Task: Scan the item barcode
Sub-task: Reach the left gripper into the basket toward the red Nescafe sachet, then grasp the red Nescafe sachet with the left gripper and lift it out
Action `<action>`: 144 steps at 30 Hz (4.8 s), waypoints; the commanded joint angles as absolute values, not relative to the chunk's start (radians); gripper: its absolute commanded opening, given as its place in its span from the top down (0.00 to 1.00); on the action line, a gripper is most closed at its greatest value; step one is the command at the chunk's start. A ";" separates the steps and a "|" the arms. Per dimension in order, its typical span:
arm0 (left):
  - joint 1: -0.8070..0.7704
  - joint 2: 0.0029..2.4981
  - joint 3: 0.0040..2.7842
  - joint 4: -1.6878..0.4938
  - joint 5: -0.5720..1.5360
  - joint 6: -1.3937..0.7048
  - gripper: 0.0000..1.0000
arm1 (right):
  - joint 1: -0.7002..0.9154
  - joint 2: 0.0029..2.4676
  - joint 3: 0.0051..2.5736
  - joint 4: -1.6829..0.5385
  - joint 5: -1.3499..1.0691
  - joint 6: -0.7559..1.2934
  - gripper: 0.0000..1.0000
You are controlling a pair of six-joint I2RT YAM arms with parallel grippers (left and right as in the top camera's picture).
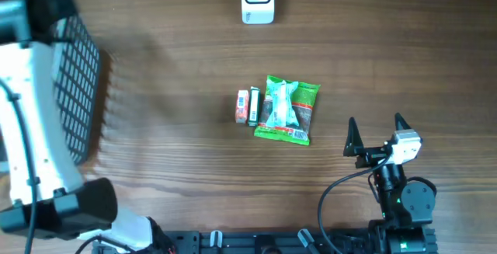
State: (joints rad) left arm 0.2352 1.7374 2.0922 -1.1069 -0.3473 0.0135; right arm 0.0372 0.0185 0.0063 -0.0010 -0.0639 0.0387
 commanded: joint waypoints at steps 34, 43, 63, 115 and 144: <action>0.698 2.105 1.850 -0.903 -0.127 0.289 0.25 | 0.032 0.016 0.005 0.002 -0.076 0.027 0.00; 0.738 2.201 1.849 -0.869 -0.120 0.314 0.28 | 0.032 0.016 0.005 0.002 -0.076 0.027 0.00; 0.739 2.362 1.849 -0.857 0.161 0.390 0.41 | 0.032 0.016 0.005 0.002 -0.076 0.027 0.00; 0.689 2.053 1.826 -0.751 0.189 0.149 0.96 | 0.032 0.016 0.005 0.002 -0.076 0.027 0.00; 0.001 1.431 1.182 -1.115 0.452 -0.166 0.96 | 0.032 0.016 0.005 0.002 -0.076 0.027 0.00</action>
